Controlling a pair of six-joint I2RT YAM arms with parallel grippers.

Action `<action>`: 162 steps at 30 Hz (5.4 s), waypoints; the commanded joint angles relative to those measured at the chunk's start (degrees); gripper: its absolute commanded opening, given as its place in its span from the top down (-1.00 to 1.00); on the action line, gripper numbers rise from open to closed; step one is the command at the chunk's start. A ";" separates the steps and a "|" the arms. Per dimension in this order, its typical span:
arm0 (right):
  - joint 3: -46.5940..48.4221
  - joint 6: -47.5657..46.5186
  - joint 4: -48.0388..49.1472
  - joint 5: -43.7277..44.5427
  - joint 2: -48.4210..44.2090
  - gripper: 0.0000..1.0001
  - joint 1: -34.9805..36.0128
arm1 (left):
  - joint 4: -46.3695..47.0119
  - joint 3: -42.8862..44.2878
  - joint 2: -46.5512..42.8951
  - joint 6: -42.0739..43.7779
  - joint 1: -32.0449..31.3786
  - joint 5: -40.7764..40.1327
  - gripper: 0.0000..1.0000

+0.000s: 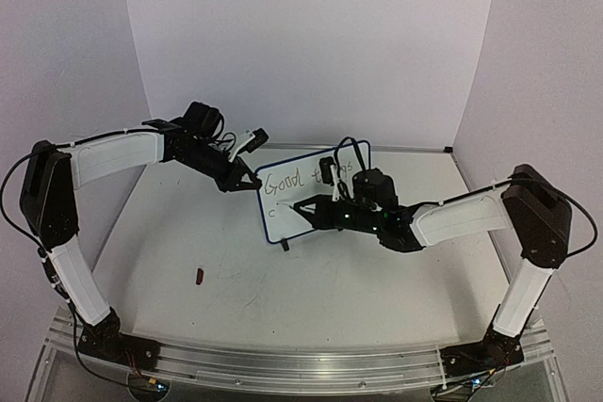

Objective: Write a sentence on the whiteboard

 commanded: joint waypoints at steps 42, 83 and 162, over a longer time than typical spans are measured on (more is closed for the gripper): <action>3.95 0.22 -1.37 3.86 4.85 1.00 -1.03 | -5.28 -0.66 2.14 2.73 -0.79 -6.76 1.00; 4.53 -1.43 -4.51 5.47 1.16 1.00 -1.07 | -5.41 -0.66 1.88 2.81 -0.84 -6.82 1.00; 4.05 -2.67 -7.65 9.42 -2.22 1.00 -1.03 | -5.57 -0.48 2.42 2.85 -1.20 -7.00 1.00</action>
